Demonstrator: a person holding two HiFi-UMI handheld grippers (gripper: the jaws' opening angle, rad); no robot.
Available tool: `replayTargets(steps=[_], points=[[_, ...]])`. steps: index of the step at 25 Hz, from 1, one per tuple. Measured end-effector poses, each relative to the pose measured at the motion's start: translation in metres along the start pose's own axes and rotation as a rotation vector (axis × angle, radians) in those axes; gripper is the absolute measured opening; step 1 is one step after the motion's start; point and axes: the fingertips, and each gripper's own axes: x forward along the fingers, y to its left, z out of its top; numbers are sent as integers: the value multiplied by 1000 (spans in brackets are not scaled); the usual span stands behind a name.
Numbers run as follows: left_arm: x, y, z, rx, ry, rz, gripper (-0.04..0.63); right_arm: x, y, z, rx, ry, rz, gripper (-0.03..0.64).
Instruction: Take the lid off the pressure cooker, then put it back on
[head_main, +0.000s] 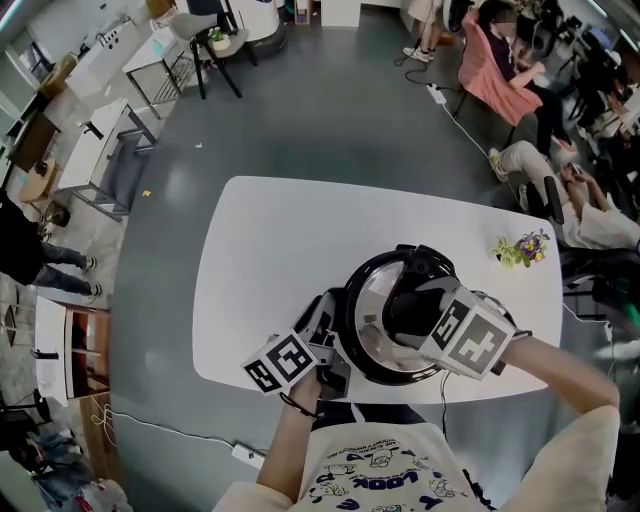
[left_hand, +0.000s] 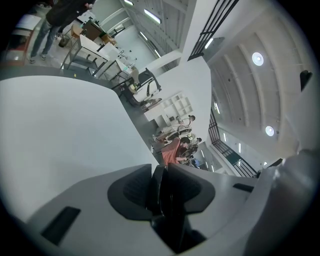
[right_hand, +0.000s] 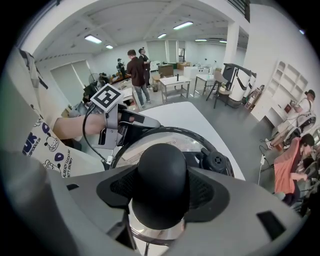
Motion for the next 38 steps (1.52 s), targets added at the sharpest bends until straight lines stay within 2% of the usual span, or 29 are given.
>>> replayTargets(steps=[6,14,16,31,38], points=[[-2,1,1,1,-1,-1,115,1,5,1,-78,11,30,301],[-3,-2,0,5,0,2,115,-1,12,-2,-316,53,118,301],[-3,-1,1,5,0,3,115,-1,13,-3,-342,63,129,304],[-5,-2,-1,20,-4,16,118,-2,14,-4,-316,55,118,304],[-10,-5,2,103,-11,37,126,-6,16,0,-314,-7,106,305]])
